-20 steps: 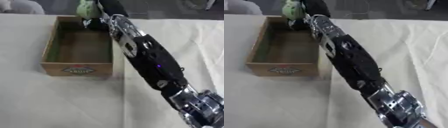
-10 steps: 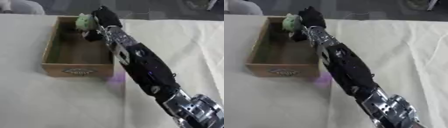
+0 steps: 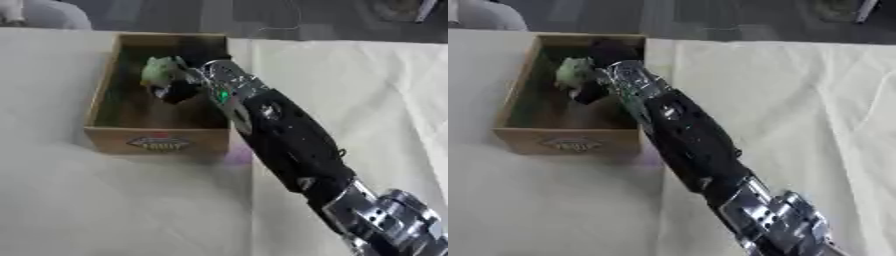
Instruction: Pick up objects on the table and place them in the box.
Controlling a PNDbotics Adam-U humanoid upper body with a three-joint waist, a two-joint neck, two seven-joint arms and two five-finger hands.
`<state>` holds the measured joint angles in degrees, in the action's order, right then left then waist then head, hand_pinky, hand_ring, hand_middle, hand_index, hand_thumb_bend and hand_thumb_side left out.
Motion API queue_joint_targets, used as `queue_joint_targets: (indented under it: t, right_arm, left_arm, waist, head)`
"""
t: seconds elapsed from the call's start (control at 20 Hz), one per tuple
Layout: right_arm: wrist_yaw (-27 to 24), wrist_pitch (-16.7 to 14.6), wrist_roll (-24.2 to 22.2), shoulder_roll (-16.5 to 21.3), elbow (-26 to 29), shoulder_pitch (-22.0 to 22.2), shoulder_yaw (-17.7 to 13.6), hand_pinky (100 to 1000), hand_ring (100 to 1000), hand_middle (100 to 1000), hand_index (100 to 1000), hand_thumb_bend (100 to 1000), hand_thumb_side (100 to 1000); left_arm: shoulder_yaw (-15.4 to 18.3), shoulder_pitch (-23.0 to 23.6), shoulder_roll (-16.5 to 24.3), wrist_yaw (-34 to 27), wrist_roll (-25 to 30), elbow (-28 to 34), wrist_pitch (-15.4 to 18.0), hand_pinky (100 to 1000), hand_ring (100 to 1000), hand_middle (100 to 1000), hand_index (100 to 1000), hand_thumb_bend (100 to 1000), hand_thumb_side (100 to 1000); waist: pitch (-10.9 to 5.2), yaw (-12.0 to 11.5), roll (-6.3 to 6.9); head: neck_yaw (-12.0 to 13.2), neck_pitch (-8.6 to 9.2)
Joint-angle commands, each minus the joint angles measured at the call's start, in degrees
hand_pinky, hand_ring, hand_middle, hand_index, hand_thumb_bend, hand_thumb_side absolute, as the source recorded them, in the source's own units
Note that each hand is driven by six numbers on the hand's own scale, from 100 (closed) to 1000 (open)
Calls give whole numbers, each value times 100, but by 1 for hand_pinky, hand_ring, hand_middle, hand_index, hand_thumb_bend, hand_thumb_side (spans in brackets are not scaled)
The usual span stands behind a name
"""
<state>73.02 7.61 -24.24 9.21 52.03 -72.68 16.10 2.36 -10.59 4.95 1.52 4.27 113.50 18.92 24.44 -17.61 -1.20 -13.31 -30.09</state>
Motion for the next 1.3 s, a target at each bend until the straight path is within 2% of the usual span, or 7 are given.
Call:
queue_joint_targets:
  t: [0.05,0.3,0.6,1.0,1.3]
  right_arm:
    - [185,-69,-158,-7,182,-189,-44,950,1000,699,892,580,725]
    - [34,15,-37,52,527,-215,-41,949,1000,667,913,643,758]
    - [-436,128,47,307,1192,-180,15,942,1000,620,891,619,770]
    - [-1448,375,-17,987,3095,114,14,937,1000,596,884,586,812]
    - [-2069,682,-46,1499,4591,522,-133,941,1000,635,877,575,770]
  left_arm:
    - [0,-17,17,-16,16,109,12,312,393,399,616,100,974]
    - [10,-2,28,-16,3,109,7,313,394,399,615,100,973]
    - [36,30,45,-14,-25,109,-2,313,394,399,615,100,969]
    - [80,94,72,-3,-78,109,-21,314,395,399,614,100,965]
    - [96,138,89,-7,-105,109,-16,315,395,399,613,100,963]
  waist:
    - [-111,0,26]
    - [-149,32,36]
    - [-219,108,58]
    - [-343,244,99]
    - [-430,314,157]
  head:
    - [11,27]
    - [48,7]
    - [145,-24]
    - [322,-95]
    - [406,-123]
